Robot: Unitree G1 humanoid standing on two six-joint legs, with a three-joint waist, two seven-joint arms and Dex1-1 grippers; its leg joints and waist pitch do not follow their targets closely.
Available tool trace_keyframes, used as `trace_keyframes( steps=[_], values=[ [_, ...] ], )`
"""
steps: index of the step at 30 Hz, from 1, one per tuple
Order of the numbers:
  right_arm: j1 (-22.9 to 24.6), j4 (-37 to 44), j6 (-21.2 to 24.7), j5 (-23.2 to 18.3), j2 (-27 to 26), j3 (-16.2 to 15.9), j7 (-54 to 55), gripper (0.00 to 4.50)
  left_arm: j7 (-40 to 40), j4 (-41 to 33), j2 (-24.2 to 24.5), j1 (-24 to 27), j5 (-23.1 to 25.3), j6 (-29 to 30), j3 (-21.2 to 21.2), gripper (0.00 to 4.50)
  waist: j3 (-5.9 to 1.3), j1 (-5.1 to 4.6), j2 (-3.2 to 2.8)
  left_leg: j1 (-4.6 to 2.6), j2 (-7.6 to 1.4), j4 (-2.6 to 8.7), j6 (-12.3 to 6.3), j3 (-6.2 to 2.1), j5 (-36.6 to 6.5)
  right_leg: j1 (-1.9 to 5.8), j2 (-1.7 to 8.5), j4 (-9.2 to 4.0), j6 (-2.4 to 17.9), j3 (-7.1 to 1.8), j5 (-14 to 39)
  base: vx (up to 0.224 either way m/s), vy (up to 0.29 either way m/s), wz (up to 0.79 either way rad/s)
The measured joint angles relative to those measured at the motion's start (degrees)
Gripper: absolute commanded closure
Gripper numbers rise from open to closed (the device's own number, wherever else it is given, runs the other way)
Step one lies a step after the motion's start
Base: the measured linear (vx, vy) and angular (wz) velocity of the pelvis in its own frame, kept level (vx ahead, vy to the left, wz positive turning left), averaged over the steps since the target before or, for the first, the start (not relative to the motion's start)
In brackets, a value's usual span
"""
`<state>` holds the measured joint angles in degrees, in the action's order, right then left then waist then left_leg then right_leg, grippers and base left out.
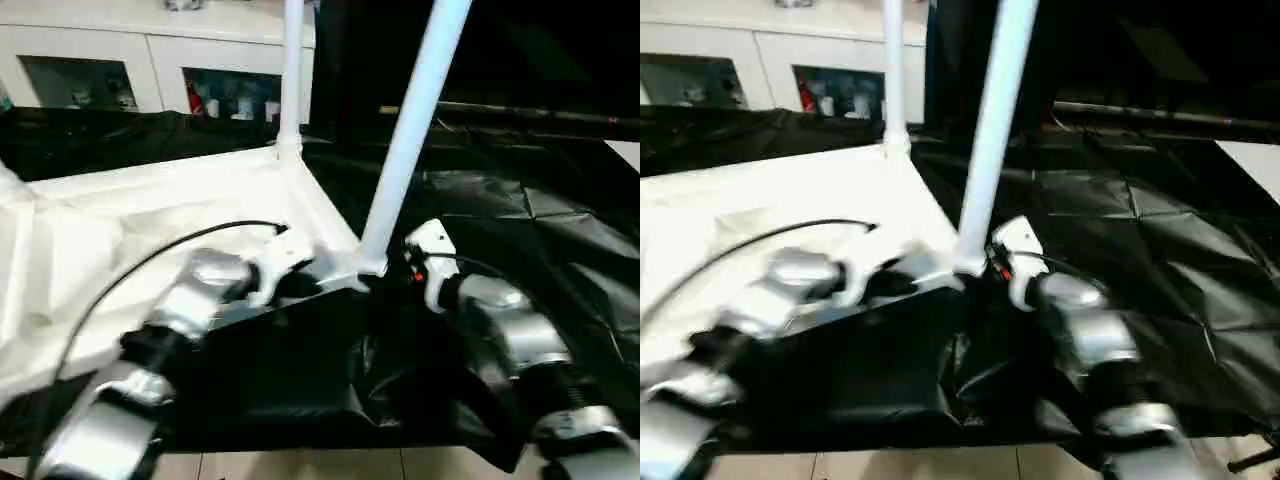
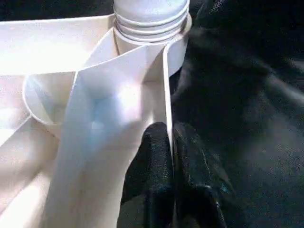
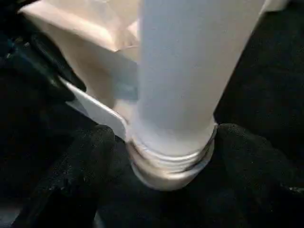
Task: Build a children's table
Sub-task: Rotate leg to tighten
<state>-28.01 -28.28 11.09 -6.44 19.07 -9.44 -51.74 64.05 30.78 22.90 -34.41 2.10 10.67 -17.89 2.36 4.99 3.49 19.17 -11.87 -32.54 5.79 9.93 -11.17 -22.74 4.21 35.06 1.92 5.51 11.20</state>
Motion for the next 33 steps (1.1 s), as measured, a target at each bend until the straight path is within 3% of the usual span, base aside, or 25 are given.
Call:
trace_keyframes(
  steps=[5, 12, 13, 16, 18, 21, 30, 33],
  values=[
    [0.97, 2.44, 0.84, -0.33, 1.63, -2.26, -5.03, 0.76, 5.86, -4.65, 2.77, 2.28, -2.20, 2.09, -0.11, 4.50, 0.03, 0.40, 0.04, 0.21, 0.01, -0.12, -0.10, 0.01, -0.02, -0.24, 0.04, 0.01, 0.03, 0.02, 0.02, 0.000, 0.000, 0.00],
    [1.21, 3.08, 1.87, -0.66, 1.80, -2.42, -6.39, 0.76, 6.71, -5.41, 3.43, 2.77, -2.44, 2.36, -0.38, 4.50, 0.05, 0.38, 0.10, 0.31, 0.01, -0.14, -0.06, 0.01, -0.03, -0.18, 0.05, 0.05, 0.04, 0.02, 0.01, 0.000, 0.000, 0.00],
    [1.21, 2.94, 1.87, -0.65, 1.74, -2.42, -6.40, 1.04, 6.69, -5.63, 3.43, 2.87, -2.43, 2.60, -0.36, 4.50, 0.05, 0.36, 0.10, 0.32, 0.01, -0.14, -0.06, 0.01, -0.03, -0.18, 0.05, 0.05, 0.04, 0.02, 0.01, 0.000, 0.000, 0.00],
    [1.21, 2.72, 1.89, -0.65, 1.31, -2.56, -6.50, 1.11, 6.65, -6.26, 3.46, 3.07, -2.42, 3.28, -0.30, 4.50, 0.05, 0.32, 0.10, 0.34, 0.01, -0.14, -0.06, 0.01, -0.03, -0.19, 0.05, 0.05, 0.04, 0.02, 0.01, 0.000, 0.000, 0.00],
    [1.20, 2.71, 1.99, -0.65, 1.10, -2.72, -6.36, 1.48, 6.63, -6.39, 3.46, 3.07, -2.43, 3.57, -0.28, 4.50, 0.05, 0.32, 0.10, 0.35, 0.01, -0.14, -0.06, 0.01, -0.03, -0.20, 0.05, 0.05, 0.04, 0.02, 0.01, 0.000, 0.000, 0.00],
    [1.21, 2.71, 2.05, -0.66, 0.98, -2.73, -6.36, 1.63, 6.61, -6.41, 3.46, 3.07, -2.43, 3.69, -0.27, 4.50, 0.05, 0.31, 0.10, 0.34, 0.01, -0.14, -0.06, 0.01, -0.03, -0.19, 0.05, 0.05, 0.04, 0.02, 0.01, 0.000, 0.000, 0.00],
    [1.21, 2.68, 2.05, -0.66, 0.80, -2.70, -6.24, 1.76, 6.60, -6.57, 3.52, 3.15, -2.43, 3.98, -0.02, 4.50, 0.05, 0.26, 0.10, 0.33, 0.01, -0.15, -0.06, 0.01, -0.03, -0.19, 0.05, 0.07, 0.04, 0.02, 0.01, 0.000, 0.000, 0.00],
    [1.13, -0.39, 0.33, -0.38, -2.43, -1.07, -0.45, 1.76, 3.35, -5.37, 2.26, 2.89, -1.75, 3.77, 0.22, 4.50, -0.05, 0.12, 0.26, 0.20, 0.01, -0.17, 0.00, 0.01, 0.02, -0.13, 0.05, 0.18, 0.07, 0.01, -0.01, 0.000, 0.000, 0.00]
  ],
)
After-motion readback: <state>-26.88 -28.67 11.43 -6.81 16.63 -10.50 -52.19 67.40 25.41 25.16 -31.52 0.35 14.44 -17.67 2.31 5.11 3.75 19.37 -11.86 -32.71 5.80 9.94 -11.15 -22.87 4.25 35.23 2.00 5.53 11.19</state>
